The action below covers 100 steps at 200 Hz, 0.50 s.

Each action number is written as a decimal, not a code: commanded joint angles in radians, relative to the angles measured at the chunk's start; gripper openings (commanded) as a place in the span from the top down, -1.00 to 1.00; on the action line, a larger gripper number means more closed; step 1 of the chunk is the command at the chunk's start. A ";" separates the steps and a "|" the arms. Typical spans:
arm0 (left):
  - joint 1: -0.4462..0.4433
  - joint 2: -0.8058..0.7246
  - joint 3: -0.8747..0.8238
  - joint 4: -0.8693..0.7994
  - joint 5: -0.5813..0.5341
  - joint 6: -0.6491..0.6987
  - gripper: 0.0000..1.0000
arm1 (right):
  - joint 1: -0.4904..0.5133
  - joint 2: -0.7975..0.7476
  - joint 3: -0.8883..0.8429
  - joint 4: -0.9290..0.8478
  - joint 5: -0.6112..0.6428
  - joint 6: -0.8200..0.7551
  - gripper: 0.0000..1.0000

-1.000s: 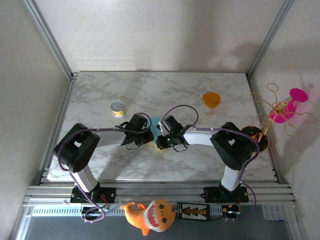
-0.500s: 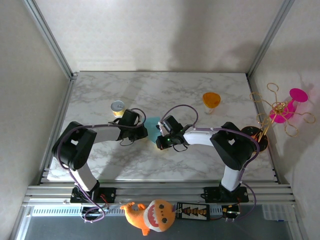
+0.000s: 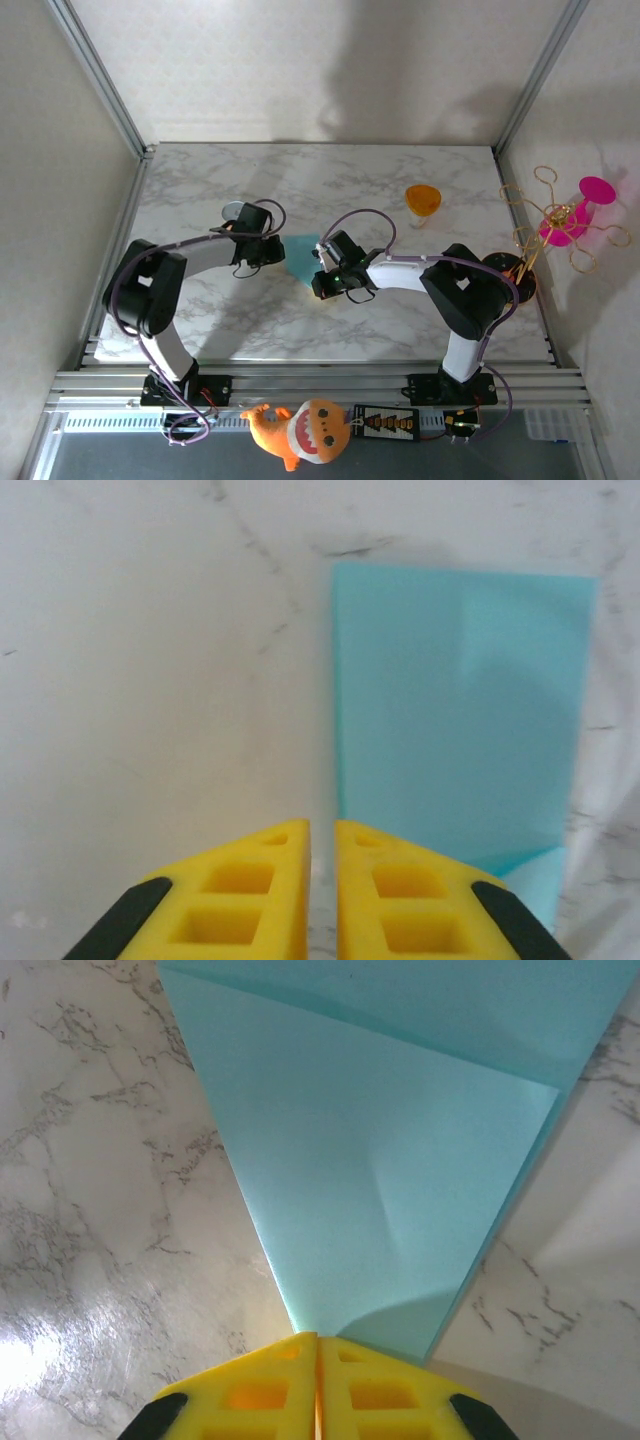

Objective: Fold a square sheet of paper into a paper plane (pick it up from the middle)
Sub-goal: Third fold the triangle at the center of the table.

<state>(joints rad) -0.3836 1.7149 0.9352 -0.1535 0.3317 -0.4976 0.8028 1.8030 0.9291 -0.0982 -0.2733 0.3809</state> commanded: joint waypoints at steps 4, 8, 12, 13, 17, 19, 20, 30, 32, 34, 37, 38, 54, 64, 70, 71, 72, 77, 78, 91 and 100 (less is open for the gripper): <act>-0.011 -0.122 0.016 0.026 0.063 -0.062 0.69 | -0.006 0.056 -0.024 -0.175 0.048 0.006 0.78; -0.014 -0.134 0.005 0.043 0.074 -0.078 0.69 | -0.006 0.053 -0.019 -0.169 0.042 0.011 0.78; -0.017 -0.145 -0.009 0.061 0.082 -0.095 0.69 | -0.005 0.051 -0.013 -0.163 0.036 0.015 0.78; -0.018 -0.148 -0.012 0.065 0.084 -0.099 0.69 | -0.005 0.051 -0.012 -0.161 0.035 0.016 0.78; -0.023 -0.155 -0.023 0.080 0.089 -0.113 0.69 | -0.007 0.048 -0.006 -0.154 0.029 0.020 0.78; -0.025 -0.159 -0.030 0.087 0.090 -0.122 0.69 | -0.008 0.046 -0.005 -0.152 0.026 0.023 0.78; -0.027 -0.161 -0.033 0.090 0.091 -0.124 0.69 | -0.008 0.046 -0.003 -0.151 0.026 0.023 0.77; -0.041 -0.174 -0.065 0.127 0.094 -0.160 0.69 | -0.007 0.040 0.013 -0.136 0.014 0.034 0.77; -0.044 -0.175 -0.075 0.130 0.095 -0.166 0.69 | -0.008 0.040 0.015 -0.132 0.012 0.038 0.77; -0.047 -0.176 -0.080 0.136 0.096 -0.172 0.69 | -0.009 0.037 0.018 -0.129 0.009 0.041 0.77; -0.052 -0.178 -0.089 0.143 0.096 -0.181 0.69 | -0.010 0.033 0.022 -0.122 0.006 0.046 0.77; -0.054 -0.179 -0.092 0.147 0.096 -0.185 0.69 | -0.010 0.031 0.024 -0.120 0.005 0.048 0.77; -0.077 -0.178 -0.133 0.197 0.098 -0.225 0.72 | -0.020 -0.009 0.038 -0.052 -0.033 0.068 0.77; -0.086 -0.171 -0.148 0.217 0.092 -0.244 0.74 | -0.023 -0.041 0.047 -0.009 -0.057 0.078 0.75; -0.091 -0.166 -0.157 0.230 0.094 -0.255 0.76 | -0.024 -0.059 0.054 0.009 -0.062 0.078 0.73; -0.092 -0.164 -0.159 0.234 0.094 -0.257 0.76 | -0.024 -0.062 0.055 0.010 -0.063 0.078 0.73; -0.093 -0.163 -0.161 0.236 0.095 -0.259 0.77 | -0.024 -0.064 0.055 0.013 -0.064 0.078 0.73; -0.096 -0.157 -0.167 0.246 0.100 -0.266 0.77 | -0.024 -0.075 0.059 0.022 -0.067 0.078 0.72; -0.096 -0.156 -0.167 0.249 0.101 -0.268 0.78 | -0.024 -0.077 0.060 0.024 -0.068 0.078 0.72; -0.107 -0.146 -0.191 0.283 0.108 -0.294 0.80 | -0.024 -0.095 0.063 0.032 -0.061 0.079 0.71; -0.115 -0.140 -0.204 0.303 0.109 -0.307 0.81 | -0.026 -0.100 0.060 0.036 -0.057 0.083 0.71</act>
<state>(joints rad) -0.4816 1.5562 0.7643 0.0555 0.4210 -0.7345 0.7826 1.7599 0.9562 -0.1047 -0.3153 0.4419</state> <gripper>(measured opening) 0.103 0.144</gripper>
